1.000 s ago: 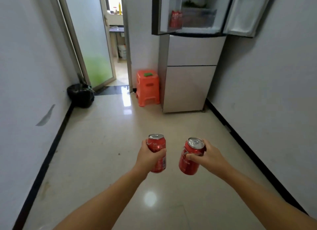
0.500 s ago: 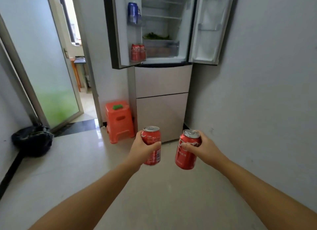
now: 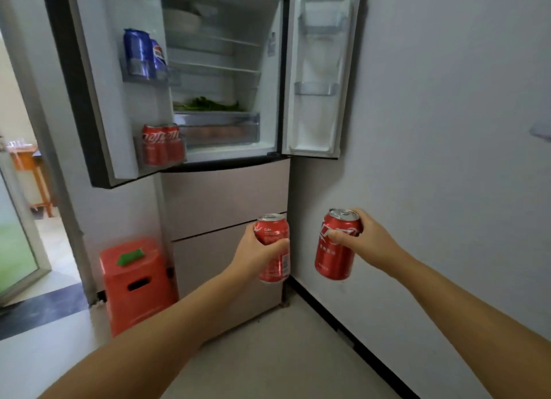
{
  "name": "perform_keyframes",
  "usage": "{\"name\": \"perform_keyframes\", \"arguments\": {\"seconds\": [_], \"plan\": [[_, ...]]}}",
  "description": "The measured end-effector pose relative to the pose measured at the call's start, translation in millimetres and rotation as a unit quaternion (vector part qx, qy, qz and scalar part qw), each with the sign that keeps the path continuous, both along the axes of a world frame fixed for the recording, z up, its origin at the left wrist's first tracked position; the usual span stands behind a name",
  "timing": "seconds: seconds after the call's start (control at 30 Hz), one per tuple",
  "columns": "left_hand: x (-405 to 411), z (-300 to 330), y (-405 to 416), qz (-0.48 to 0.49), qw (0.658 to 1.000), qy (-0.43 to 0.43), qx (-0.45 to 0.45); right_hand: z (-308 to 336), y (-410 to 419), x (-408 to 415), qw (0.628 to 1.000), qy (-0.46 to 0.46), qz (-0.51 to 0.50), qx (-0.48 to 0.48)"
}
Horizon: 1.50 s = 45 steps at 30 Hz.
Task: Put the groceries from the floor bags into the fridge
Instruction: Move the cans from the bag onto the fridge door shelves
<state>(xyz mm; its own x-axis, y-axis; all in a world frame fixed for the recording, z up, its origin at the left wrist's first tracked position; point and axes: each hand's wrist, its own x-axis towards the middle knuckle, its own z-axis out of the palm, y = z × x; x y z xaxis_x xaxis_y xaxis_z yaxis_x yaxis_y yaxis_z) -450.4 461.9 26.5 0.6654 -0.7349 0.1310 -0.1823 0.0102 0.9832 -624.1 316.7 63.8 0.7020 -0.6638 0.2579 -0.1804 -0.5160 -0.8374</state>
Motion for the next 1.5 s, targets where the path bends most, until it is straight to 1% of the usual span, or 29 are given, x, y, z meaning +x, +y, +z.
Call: {"name": "perform_keyframes", "arguments": {"seconds": [0.1, 0.17, 0.33, 0.47, 0.57, 0.77, 0.9, 1.0, 1.1, 1.23, 1.33, 1.5], "plan": [[49, 27, -75, -0.010, 1.000, -0.013, -0.025, 24, -72, 46, 1.000, 0.003, 0.010, -0.025], [83, 49, -120, 0.000, 0.999, -0.018, -0.043, 45, -120, 80, 0.999, 0.010, 0.020, -0.043], [167, 102, -213, 0.032, 0.997, -0.018, -0.073, 100, -217, 173, 0.997, -0.008, 0.032, -0.071], [231, 148, -284, 0.039, 0.992, -0.084, -0.084, 135, -283, 243, 0.995, -0.028, 0.019, -0.096], [273, 188, -341, 0.007, 0.988, -0.104, -0.116, 167, -329, 288, 0.990, -0.062, -0.002, -0.127], [349, 271, -449, -0.056, 0.972, -0.135, -0.186, 247, -412, 356, 0.967, -0.149, -0.079, -0.189], [381, 329, -516, -0.096, 0.954, -0.175, -0.225, 304, -459, 372, 0.944, -0.186, -0.130, -0.238], [395, 359, -562, -0.111, 0.942, -0.189, -0.253, 336, -485, 377, 0.932, -0.205, -0.156, -0.255], [404, 362, -603, -0.124, 0.942, -0.187, -0.249, 352, -505, 386, 0.924, -0.200, -0.173, -0.276], [416, 344, -637, -0.139, 0.947, -0.197, -0.213, 344, -532, 409, 0.921, -0.192, -0.197, -0.277], [424, 334, -651, -0.152, 0.943, -0.229, -0.189, 326, -550, 421, 0.928, -0.150, -0.209, -0.268], [428, 324, -661, -0.161, 0.941, -0.257, -0.148, 302, -572, 426, 0.950, -0.105, -0.191, -0.226]]}}
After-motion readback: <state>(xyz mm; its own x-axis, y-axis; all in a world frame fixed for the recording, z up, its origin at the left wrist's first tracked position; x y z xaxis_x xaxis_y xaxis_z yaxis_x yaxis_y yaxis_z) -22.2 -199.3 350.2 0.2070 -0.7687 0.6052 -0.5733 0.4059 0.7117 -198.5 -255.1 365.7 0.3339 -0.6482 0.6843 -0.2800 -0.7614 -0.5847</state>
